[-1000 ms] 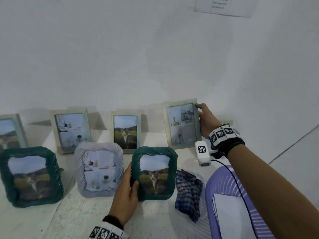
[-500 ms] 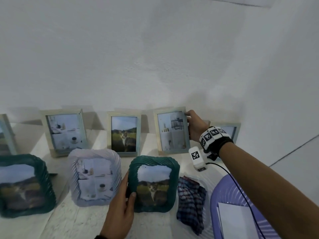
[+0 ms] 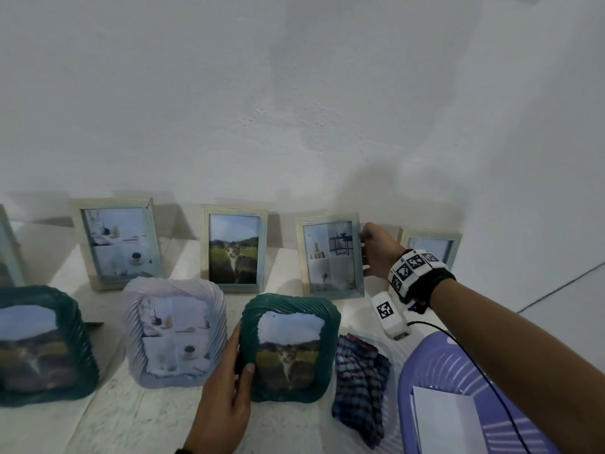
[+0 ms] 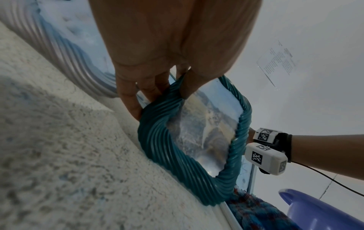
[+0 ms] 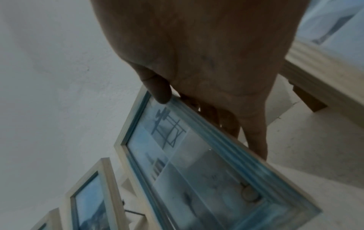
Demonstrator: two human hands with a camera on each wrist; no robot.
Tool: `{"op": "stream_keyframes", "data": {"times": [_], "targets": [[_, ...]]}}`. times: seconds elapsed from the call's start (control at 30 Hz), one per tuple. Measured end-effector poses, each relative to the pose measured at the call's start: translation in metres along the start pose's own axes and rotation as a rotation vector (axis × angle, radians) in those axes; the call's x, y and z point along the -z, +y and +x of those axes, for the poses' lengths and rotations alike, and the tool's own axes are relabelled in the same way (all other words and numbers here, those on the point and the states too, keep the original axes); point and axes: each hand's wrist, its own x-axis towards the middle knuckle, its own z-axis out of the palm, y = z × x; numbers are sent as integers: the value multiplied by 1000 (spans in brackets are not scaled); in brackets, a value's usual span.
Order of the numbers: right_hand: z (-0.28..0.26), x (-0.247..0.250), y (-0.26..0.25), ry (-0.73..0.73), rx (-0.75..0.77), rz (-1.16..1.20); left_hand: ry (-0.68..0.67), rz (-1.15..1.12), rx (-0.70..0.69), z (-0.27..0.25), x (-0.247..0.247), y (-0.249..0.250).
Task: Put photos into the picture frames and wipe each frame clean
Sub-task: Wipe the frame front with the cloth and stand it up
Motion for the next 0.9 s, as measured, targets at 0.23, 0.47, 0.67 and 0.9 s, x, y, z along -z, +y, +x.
{"op": "stream_keyframes", "data": {"times": [0.23, 0.47, 0.67, 0.9], "targets": [[2, -1, 4, 178, 18, -281, -6, 2, -2, 0, 2, -2], [-5, 3, 16, 187, 11, -293, -14, -13, 11, 1, 3, 1], [-18, 6, 17, 184, 42, -318, -22, -7, 74, 1, 5, 2], [-69, 17, -17, 336, 215, -651, -52, 28, 110, -1, 14, 4]]}}
